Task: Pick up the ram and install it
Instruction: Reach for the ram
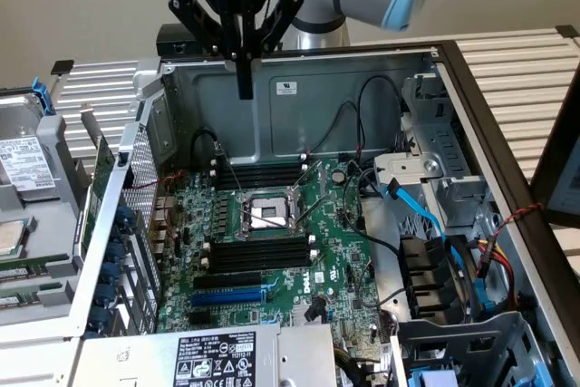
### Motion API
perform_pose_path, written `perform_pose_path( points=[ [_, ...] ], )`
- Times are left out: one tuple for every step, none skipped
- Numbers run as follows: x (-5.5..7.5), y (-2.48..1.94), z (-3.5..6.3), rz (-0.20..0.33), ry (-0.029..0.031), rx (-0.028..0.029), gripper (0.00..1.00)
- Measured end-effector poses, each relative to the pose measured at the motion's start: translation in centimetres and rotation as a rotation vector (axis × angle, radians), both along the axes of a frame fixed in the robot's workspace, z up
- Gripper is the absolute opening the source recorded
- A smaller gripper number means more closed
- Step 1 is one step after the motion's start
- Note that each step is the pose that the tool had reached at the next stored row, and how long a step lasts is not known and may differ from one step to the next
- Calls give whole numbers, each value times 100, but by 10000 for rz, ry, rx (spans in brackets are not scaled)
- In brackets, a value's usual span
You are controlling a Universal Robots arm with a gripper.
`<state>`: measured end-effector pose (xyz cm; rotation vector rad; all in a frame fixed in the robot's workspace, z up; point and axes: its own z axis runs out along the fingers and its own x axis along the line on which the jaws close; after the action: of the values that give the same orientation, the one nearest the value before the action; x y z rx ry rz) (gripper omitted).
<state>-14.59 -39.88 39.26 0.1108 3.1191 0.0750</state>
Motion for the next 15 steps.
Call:
perform_pose_path(
  points=[
    [-46, 0, -1, 0, 0, 0, 11],
    [-93, 0, -1, 0, 0, 0, 11],
    [-137, 0, -2, 1, 0, 0, 11],
    [-182, 0, -3, 0, 1, 0, 11],
    [-227, 0, -4, -1, 0, 0, 11],
    [-273, 0, -6, -1, 0, 0, 11],
    [-319, 0, -7, 0, 0, 0, 11],
    [-364, 0, -9, 0, 0, 0, 11],
    [-409, 0, -10, -1, 1, 0, 11],
    [-455, 0, -12, 0, 0, 0, 11],
    [-500, 0, -14, 1, 0, 0, 11],
    [-545, 0, -17, 0, 0, 0, 11],
    [-591, 0, -19, 0, 1, 0, 11],
    [-636, 0, -22, -1, 0, 0, 11],
    [-681, 0, -24, 1, 1, -1, 11]
  ],
)
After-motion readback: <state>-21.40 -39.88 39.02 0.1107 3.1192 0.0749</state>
